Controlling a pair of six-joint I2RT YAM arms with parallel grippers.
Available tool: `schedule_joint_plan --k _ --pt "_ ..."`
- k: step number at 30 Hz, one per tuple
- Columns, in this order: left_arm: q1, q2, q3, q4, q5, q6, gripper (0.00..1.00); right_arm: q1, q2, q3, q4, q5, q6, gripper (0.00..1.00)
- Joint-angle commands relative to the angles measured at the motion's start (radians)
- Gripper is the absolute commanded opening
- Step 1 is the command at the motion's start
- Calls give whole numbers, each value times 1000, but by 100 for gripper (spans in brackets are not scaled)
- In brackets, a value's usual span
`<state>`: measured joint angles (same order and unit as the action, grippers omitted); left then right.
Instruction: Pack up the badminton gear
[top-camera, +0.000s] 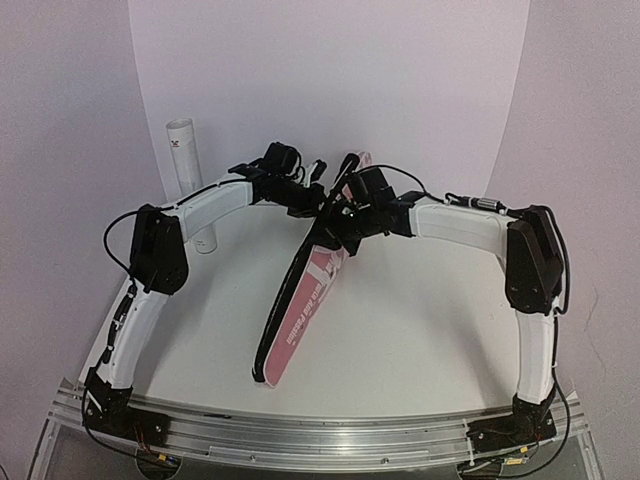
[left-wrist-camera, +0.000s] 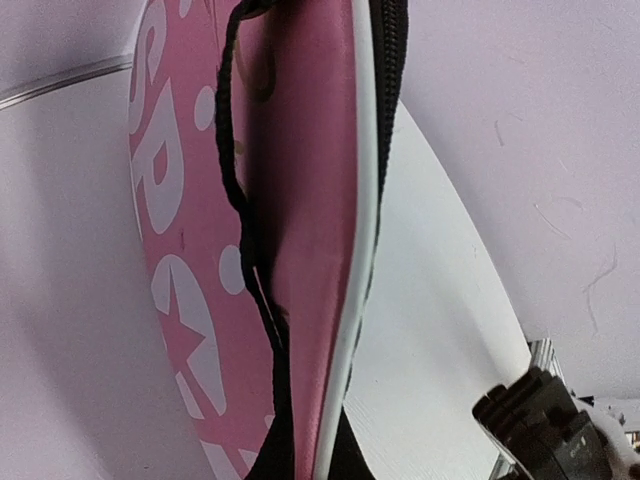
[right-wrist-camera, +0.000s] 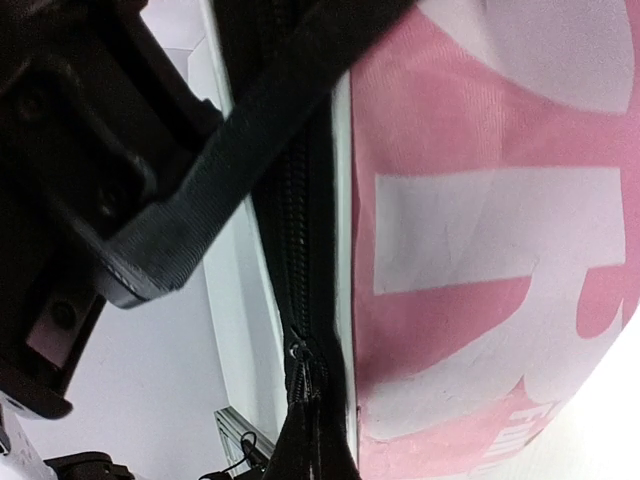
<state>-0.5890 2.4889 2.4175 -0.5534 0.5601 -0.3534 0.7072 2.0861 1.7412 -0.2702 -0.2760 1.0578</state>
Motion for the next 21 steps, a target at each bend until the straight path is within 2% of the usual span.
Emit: schedule_joint_plan --k 1,14,21 --pt "57 -29 121 141 -182 -34 0 118 -1 10 -59 -99 33 0" --pt "101 21 242 264 -312 42 0 213 -148 -193 -78 -89 54 0" --pt "101 29 259 330 -346 68 0 347 -142 -248 -75 -48 -36 0"
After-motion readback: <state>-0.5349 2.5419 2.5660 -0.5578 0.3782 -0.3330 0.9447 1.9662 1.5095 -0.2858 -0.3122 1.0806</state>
